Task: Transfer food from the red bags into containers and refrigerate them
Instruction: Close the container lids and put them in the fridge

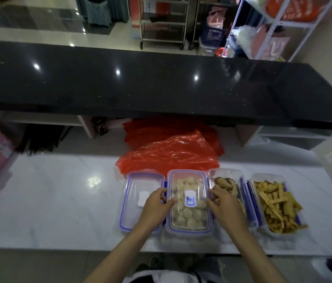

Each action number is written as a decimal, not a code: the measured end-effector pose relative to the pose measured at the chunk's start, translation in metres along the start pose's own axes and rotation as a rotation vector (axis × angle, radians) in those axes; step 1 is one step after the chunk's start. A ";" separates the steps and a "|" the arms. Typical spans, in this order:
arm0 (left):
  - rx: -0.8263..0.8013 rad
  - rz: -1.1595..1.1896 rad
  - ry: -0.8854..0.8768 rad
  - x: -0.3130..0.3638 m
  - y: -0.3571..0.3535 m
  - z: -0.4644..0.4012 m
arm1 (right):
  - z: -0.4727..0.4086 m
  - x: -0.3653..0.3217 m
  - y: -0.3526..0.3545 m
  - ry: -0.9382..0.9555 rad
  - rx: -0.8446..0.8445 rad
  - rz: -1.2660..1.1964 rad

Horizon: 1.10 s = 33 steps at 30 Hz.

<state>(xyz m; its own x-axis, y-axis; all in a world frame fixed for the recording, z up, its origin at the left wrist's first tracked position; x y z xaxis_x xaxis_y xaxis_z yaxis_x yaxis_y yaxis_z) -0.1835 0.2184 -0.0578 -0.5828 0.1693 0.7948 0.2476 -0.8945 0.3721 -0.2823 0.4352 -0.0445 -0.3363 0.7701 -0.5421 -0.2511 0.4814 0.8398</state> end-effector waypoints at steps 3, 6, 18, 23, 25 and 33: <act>0.005 0.054 0.050 -0.003 0.000 -0.002 | -0.001 -0.004 -0.001 0.023 -0.004 0.082; 0.002 0.096 0.088 -0.010 0.006 -0.002 | -0.001 -0.013 -0.006 0.032 -0.050 0.146; 0.138 0.202 0.124 -0.022 0.028 0.002 | 0.010 -0.028 -0.019 -0.257 -0.142 -0.465; 0.137 0.200 0.131 -0.020 0.033 0.003 | 0.012 -0.036 -0.021 -0.226 -0.140 -0.426; 0.144 0.182 0.106 -0.017 0.033 0.004 | 0.014 -0.038 -0.020 -0.210 -0.132 -0.420; 0.063 0.180 0.132 -0.020 0.044 0.007 | 0.016 -0.037 -0.014 -0.210 -0.152 -0.338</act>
<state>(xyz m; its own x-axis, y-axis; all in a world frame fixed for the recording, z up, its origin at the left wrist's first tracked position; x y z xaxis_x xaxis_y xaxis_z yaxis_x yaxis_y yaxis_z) -0.1557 0.1790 -0.0538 -0.6198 -0.0503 0.7831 0.4026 -0.8770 0.2623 -0.2518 0.4074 -0.0357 -0.0239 0.6554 -0.7549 -0.4521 0.6664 0.5929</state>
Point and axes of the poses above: each hand's wrist, its own z-axis away from the middle knuckle, its own y-axis out of the back of the hand, x = y × z, the point moved 1 cm from there along -z, towards the middle knuckle, and after that the axes turned 5 degrees about y, right-handed, at the moved point
